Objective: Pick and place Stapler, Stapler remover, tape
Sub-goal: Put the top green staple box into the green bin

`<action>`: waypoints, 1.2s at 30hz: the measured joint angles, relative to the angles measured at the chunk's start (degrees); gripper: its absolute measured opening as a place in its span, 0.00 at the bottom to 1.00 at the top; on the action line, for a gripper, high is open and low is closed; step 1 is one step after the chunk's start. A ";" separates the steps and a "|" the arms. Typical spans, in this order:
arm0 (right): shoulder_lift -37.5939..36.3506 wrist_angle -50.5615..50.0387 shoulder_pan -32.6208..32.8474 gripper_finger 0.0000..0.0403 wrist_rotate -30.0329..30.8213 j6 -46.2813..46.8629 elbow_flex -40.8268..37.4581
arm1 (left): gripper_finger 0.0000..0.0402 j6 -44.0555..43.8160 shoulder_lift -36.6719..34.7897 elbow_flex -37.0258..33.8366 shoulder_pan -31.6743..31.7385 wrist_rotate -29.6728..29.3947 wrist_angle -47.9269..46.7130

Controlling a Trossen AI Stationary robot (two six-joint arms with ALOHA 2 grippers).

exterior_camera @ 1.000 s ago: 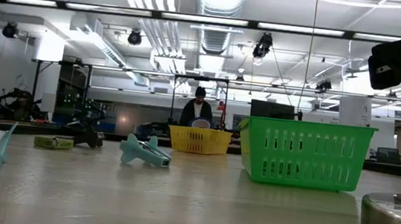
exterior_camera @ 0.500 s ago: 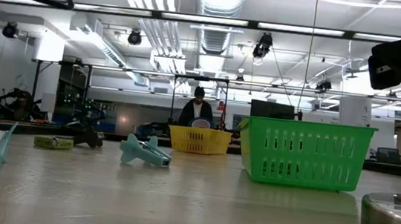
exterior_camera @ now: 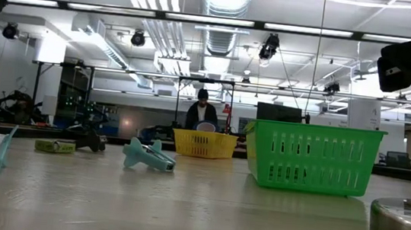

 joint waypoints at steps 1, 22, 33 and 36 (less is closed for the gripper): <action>-0.01 0.00 0.00 0.02 0.00 0.00 -0.01 | 0.15 -0.56 -0.24 0.28 0.00 -0.36 0.03; 0.17 -0.01 0.00 0.02 0.00 0.00 -0.01 | 0.63 -11.32 -0.13 -6.24 -8.49 -9.18 12.85; 0.25 0.04 -0.02 0.02 0.00 0.00 -0.01 | 0.63 -10.92 0.92 -12.70 -9.25 -12.21 17.38; 0.25 0.05 0.00 0.02 0.00 0.00 -0.01 | 0.63 -10.65 0.92 -13.92 -9.22 -13.08 19.08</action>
